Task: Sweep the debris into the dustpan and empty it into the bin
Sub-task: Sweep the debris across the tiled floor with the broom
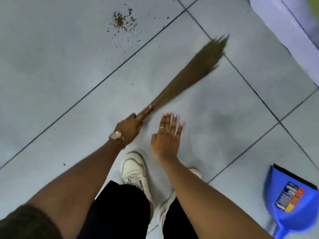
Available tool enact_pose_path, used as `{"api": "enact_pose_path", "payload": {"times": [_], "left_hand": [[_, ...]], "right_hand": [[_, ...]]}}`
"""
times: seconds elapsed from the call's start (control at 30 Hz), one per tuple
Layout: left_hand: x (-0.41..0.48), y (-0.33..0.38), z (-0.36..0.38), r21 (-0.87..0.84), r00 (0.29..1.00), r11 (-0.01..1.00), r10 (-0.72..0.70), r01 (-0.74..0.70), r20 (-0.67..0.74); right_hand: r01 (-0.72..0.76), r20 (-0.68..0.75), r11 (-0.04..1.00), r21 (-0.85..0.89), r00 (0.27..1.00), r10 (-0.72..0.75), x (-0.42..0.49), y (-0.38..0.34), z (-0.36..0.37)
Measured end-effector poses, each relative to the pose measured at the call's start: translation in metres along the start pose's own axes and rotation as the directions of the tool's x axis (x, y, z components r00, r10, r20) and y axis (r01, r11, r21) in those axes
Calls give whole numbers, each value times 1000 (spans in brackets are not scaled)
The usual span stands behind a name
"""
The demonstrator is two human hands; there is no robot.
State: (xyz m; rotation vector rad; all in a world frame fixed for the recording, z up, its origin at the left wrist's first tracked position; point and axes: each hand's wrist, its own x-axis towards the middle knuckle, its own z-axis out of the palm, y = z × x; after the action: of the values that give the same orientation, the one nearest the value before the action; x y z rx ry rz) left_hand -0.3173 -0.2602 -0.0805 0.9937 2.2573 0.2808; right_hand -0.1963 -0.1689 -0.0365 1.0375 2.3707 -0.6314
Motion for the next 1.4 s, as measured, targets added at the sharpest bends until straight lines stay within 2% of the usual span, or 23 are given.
{"api": "enact_pose_path", "payload": {"times": [0.17,0.3,0.43,0.53,0.67,0.8,0.9,1.0,1.1,1.2,1.4], "left_hand": [[89,-17,-26,-29,988,998,-61,58,-139],[111,-29,-37,-43,970,992,-124,117,-211],[90,-42,-40,-131,956,977,-194,168,-222],[57,-49,-45,-202,926,946,-299,255,-232],[-4,-46,-54,-221,884,924,-367,312,-290],[-67,-35,-55,-285,890,903,-390,320,-236],[-109,-33,-33,-266,919,908,-369,324,-140],[-144,-45,-4,-167,935,927,-350,337,-59],[-170,-74,25,-18,897,897,-442,442,-19],[-173,-103,40,-27,846,845,-534,533,2],[-100,-137,18,-146,786,802,-597,580,-159]], "right_hand": [[12,-71,999,-38,997,-15,64,-10,-9],[64,-102,996,-65,992,-71,87,-22,-21],[126,-83,989,-82,988,-132,82,-36,-32],[171,-71,983,-69,982,-175,69,-44,-40],[207,-55,977,-47,976,-210,46,-50,-49],[240,-137,971,-20,961,-241,20,-47,-61],[251,-154,967,-36,955,-254,-1,-41,-61],[231,-110,970,-79,965,-238,-15,-33,-49],[250,-21,959,-137,967,-255,-24,-28,-28],[240,46,950,-202,971,-235,-25,-28,-7],[214,45,950,-225,977,-209,-2,-42,7]]}}
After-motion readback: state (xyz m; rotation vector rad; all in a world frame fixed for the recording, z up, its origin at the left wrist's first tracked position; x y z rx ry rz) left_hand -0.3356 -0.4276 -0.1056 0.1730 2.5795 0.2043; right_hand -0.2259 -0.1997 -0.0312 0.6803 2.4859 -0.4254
